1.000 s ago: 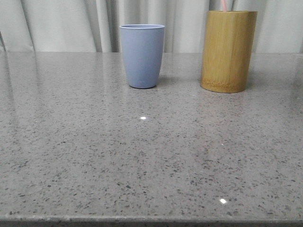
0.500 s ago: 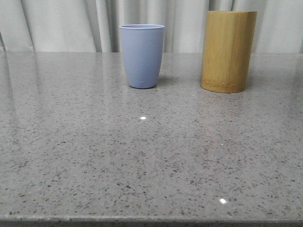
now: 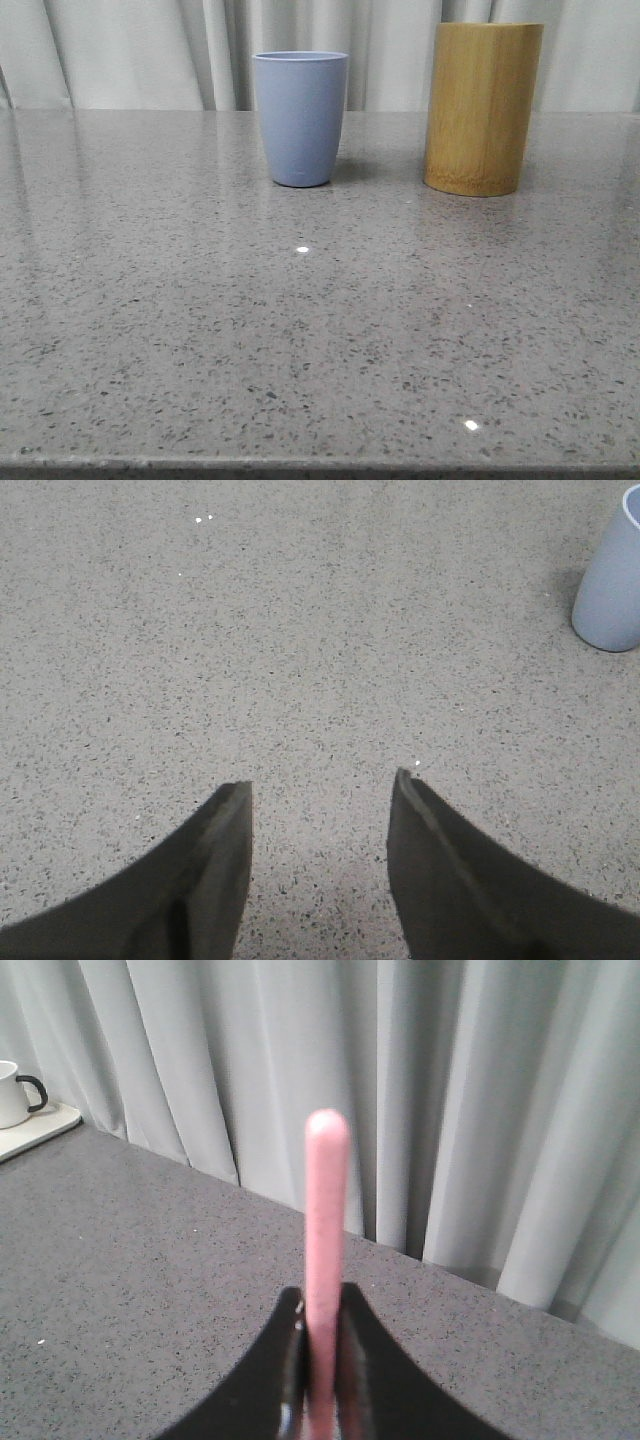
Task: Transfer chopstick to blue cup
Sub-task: 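Carry the straw with the right gripper over the blue cup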
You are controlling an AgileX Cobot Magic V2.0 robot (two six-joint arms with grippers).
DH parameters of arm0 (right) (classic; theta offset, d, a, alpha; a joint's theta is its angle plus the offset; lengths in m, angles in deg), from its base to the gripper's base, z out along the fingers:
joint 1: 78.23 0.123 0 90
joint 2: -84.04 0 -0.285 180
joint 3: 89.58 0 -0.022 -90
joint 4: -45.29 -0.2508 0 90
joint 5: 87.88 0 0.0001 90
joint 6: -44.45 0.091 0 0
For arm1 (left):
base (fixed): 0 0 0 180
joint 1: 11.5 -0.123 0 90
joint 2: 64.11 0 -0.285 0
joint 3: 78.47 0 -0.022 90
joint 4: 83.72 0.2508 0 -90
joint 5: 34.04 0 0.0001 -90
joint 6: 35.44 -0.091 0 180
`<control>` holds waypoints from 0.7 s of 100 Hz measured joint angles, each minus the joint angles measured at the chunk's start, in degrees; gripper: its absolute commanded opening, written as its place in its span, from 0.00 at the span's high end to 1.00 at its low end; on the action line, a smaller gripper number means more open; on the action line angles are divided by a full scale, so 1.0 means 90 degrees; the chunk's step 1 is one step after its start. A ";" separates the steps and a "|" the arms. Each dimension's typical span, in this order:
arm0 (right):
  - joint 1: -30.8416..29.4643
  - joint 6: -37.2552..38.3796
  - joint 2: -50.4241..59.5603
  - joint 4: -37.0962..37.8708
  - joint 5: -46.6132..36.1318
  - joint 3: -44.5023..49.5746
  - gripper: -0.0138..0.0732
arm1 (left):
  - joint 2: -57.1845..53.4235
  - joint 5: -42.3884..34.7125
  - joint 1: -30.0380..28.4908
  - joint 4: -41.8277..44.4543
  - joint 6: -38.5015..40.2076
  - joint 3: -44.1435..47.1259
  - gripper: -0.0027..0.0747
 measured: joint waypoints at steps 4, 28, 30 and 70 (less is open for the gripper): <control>0.0000 0.0000 -0.0068 0.0000 -0.0011 0.0000 0.93 | 0.0000 0.0000 0.0000 0.0000 0.0000 0.0000 0.56; 0.0000 -0.0004 -0.0573 0.0000 -0.0191 0.0000 0.93 | 0.0000 0.0000 0.0000 0.0000 0.0000 0.0000 0.56; 0.0000 -0.0004 -0.0620 0.0000 -0.0191 0.0000 0.93 | 0.0000 0.0000 0.0000 0.0000 0.0000 0.0000 0.56; 0.0000 -0.0004 -0.1211 0.0000 0.0007 0.0000 0.66 | 0.0000 0.0000 0.0000 0.0000 0.0000 0.0000 0.56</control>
